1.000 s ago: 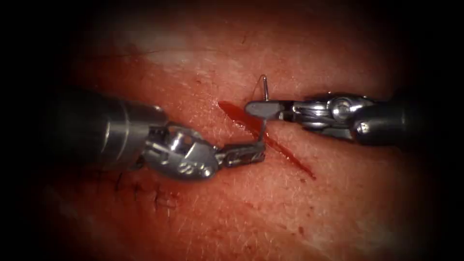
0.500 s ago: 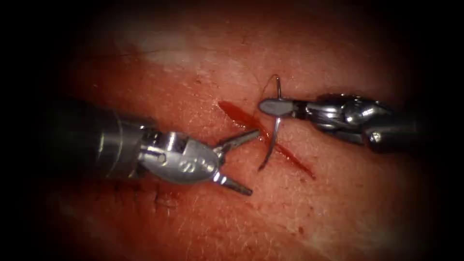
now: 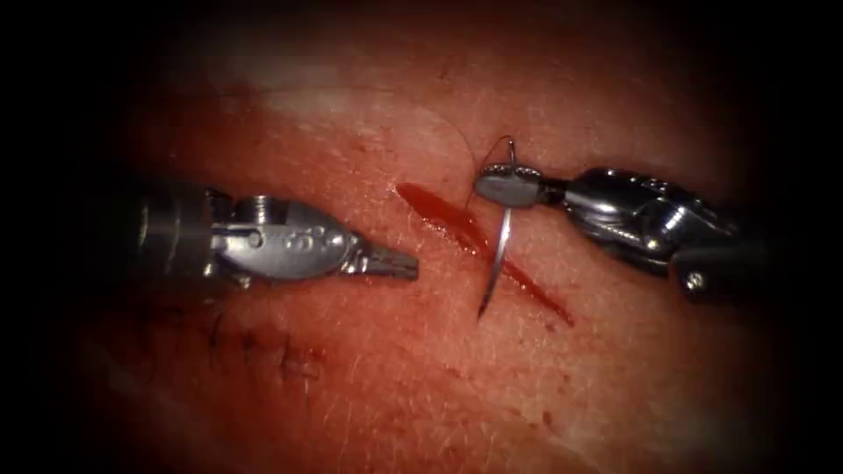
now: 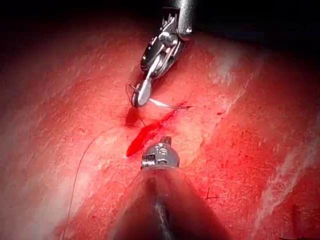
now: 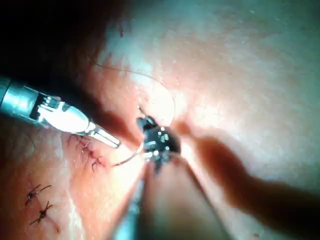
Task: Wound Closure
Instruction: Open the incision with the left gripper
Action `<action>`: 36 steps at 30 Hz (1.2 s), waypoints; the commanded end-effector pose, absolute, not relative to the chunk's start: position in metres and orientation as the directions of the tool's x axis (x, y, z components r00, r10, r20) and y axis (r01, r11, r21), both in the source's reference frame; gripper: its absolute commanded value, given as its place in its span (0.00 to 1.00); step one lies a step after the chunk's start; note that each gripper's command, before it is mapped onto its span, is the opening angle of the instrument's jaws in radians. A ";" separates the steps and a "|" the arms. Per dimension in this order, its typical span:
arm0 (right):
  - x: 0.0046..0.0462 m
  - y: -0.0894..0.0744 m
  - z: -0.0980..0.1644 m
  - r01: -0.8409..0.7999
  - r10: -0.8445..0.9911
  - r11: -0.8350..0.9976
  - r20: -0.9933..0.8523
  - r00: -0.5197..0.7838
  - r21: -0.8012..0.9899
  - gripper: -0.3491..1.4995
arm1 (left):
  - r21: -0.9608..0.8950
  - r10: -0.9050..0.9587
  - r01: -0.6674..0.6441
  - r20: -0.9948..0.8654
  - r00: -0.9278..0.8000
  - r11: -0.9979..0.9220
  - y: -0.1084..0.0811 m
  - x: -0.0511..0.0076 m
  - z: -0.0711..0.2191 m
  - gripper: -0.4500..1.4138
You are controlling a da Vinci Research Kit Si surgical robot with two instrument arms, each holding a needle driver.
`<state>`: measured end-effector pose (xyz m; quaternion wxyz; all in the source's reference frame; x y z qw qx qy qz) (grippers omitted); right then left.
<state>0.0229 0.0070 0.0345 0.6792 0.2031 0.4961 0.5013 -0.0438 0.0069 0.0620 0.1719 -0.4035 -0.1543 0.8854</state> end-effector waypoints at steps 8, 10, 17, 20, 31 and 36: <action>0.0234 0.006 0.035 -0.480 0.844 0.487 -0.535 0.044 0.730 0.00 | -0.410 0.427 -0.194 -0.615 -0.662 -0.891 0.007 -0.0464 0.065 0.00; 0.0234 0.006 0.035 -0.479 0.834 0.502 -0.549 0.050 0.720 0.00 | -0.409 0.426 -0.197 -0.605 -0.672 -0.891 0.008 -0.0472 0.066 0.00; 0.0236 0.006 0.035 -0.478 0.818 0.527 -0.572 0.061 0.703 0.00 | -0.402 0.409 -0.190 -0.580 -0.704 -0.896 0.009 -0.0482 0.068 0.00; 0.0236 0.006 0.035 -0.478 0.811 0.537 -0.581 0.066 0.695 0.00 | -0.401 0.398 -0.178 -0.576 -0.714 -0.899 0.009 -0.0482 0.070 0.00; 0.0238 0.006 0.035 -0.480 0.787 0.569 -0.611 0.084 0.667 0.00 | -0.460 0.422 -0.174 -0.518 -0.743 -0.871 0.008 -0.0485 0.074 0.00; 0.0239 0.006 0.035 -0.475 0.762 0.602 -0.641 0.099 0.642 0.00 | -0.489 0.444 -0.188 -0.482 -0.755 -0.852 0.009 -0.0492 0.074 0.00</action>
